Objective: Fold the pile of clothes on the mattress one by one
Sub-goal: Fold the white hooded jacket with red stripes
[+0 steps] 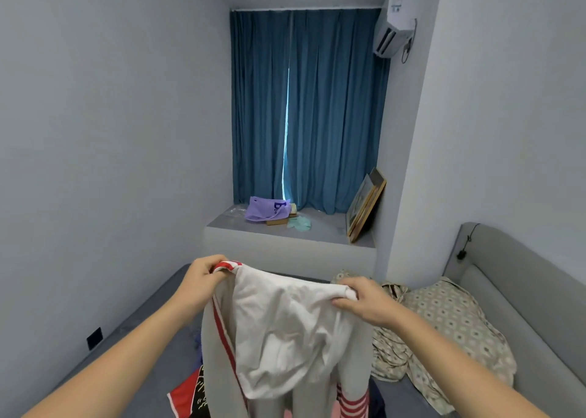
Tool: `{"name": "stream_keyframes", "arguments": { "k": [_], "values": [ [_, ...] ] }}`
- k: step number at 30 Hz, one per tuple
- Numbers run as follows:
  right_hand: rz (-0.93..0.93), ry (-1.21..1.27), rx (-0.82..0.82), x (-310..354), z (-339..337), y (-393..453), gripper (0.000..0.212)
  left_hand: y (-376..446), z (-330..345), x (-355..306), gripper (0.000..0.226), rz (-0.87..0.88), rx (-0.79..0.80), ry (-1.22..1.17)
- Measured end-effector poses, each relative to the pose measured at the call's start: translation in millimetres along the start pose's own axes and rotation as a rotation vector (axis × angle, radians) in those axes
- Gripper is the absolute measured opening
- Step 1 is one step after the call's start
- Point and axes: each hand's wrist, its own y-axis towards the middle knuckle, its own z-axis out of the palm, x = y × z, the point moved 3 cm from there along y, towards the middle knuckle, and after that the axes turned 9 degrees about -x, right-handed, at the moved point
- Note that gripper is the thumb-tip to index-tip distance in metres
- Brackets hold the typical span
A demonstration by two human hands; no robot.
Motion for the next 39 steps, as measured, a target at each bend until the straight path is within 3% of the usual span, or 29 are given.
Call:
{"name": "stream_keyframes", "arguments": {
  "k": [4, 10, 12, 14, 17, 19, 22, 25, 28, 33, 35, 37, 39],
  "values": [
    [-0.041, -0.114, -0.069, 25, 3, -16, 0.024, -6, -14, -8, 0.018, -0.001, 0.012, -0.071],
    [-0.033, 0.099, -0.248, 68, 5, -44, 0.037, -26, -60, -26, 0.026, 0.044, 0.042, -0.156],
    [-0.020, 0.105, -0.283, 91, 5, -58, 0.037, -39, -82, -30, 0.018, 0.076, 0.073, -0.174],
    [-0.012, 0.110, -0.291, 115, 8, -73, 0.035, -55, -104, -33, 0.013, 0.068, 0.086, -0.187],
    [-0.008, 0.117, -0.293, 149, 17, -96, 0.031, -78, -136, -36, 0.021, 0.053, 0.105, -0.203],
    [-0.008, 0.111, -0.306, 167, 24, -108, 0.031, -90, -153, -35, 0.010, 0.021, 0.114, -0.215],
    [-0.009, 0.103, -0.325, 184, 32, -116, 0.033, -97, -169, -32, 0.023, 0.004, 0.111, -0.228],
    [-0.009, 0.097, -0.330, 190, 40, -115, 0.035, -91, -172, -25, 0.019, -0.008, 0.121, -0.219],
    [0.010, 0.099, -0.329, 181, 51, -104, 0.035, -77, -165, -7, 0.011, -0.029, 0.139, -0.196],
    [0.080, 0.120, -0.292, 135, 86, -65, 0.037, -40, -131, 48, 0.031, -0.066, 0.156, -0.109],
    [0.111, 0.155, -0.262, 104, 109, -43, 0.033, -22, -109, 81, 0.038, -0.091, 0.153, -0.062],
    [0.150, 0.187, -0.221, 66, 140, -19, 0.023, -7, -80, 120, 0.028, -0.122, 0.152, -0.023],
    [0.194, 0.203, -0.169, 19, 180, 5, 0.025, 7, -47, 170, 0.045, -0.149, 0.163, 0.034]
  ]
}}
